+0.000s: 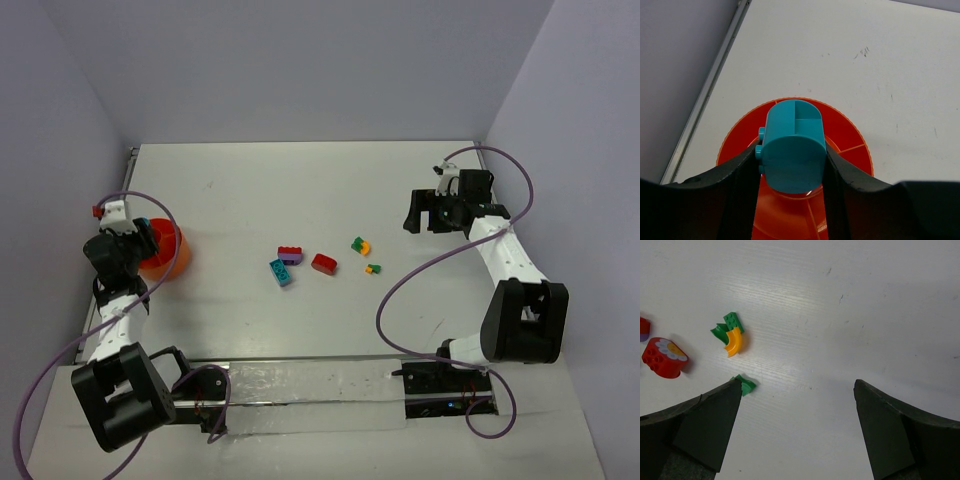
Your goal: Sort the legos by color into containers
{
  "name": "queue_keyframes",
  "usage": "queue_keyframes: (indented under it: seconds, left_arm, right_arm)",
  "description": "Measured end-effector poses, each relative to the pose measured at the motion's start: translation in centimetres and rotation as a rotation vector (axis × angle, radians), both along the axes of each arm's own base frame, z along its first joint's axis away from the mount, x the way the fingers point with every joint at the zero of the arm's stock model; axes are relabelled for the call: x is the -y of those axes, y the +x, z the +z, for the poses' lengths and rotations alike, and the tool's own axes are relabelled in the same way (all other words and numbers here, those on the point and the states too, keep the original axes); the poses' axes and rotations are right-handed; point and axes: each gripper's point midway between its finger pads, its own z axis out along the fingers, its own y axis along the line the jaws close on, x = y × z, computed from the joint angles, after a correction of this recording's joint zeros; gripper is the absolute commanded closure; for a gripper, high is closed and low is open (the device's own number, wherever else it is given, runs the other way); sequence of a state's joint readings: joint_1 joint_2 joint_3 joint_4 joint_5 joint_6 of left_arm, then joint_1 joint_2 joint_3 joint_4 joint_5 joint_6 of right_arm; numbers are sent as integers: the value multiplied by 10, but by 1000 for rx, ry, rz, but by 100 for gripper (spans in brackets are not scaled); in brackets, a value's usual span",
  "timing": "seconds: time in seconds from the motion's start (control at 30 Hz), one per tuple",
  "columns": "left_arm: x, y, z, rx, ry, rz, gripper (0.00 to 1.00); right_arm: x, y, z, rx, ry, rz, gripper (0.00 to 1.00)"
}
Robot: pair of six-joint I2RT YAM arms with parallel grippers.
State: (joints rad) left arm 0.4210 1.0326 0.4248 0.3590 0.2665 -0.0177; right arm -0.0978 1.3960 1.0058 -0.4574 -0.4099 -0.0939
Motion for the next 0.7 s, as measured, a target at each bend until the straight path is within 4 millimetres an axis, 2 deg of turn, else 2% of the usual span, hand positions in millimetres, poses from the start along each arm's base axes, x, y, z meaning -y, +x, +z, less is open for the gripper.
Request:
queue_keyframes:
  seconds: [0.3, 0.5, 0.6, 0.7]
  left_arm:
    - [0, 1, 0, 2, -3, -2, 21]
    - [1, 0, 2, 2, -7, -6, 19]
    - [4, 1, 14, 23, -1, -18, 18]
    - [9, 1, 41, 81, 21, -50, 16]
  right_arm:
    - [0, 0, 0, 0, 0, 0, 0]
    - [0, 0, 0, 0, 1, 1, 0]
    - [0, 0, 0, 0, 1, 1, 0]
    - [-1, 0, 0, 0, 3, 2, 0]
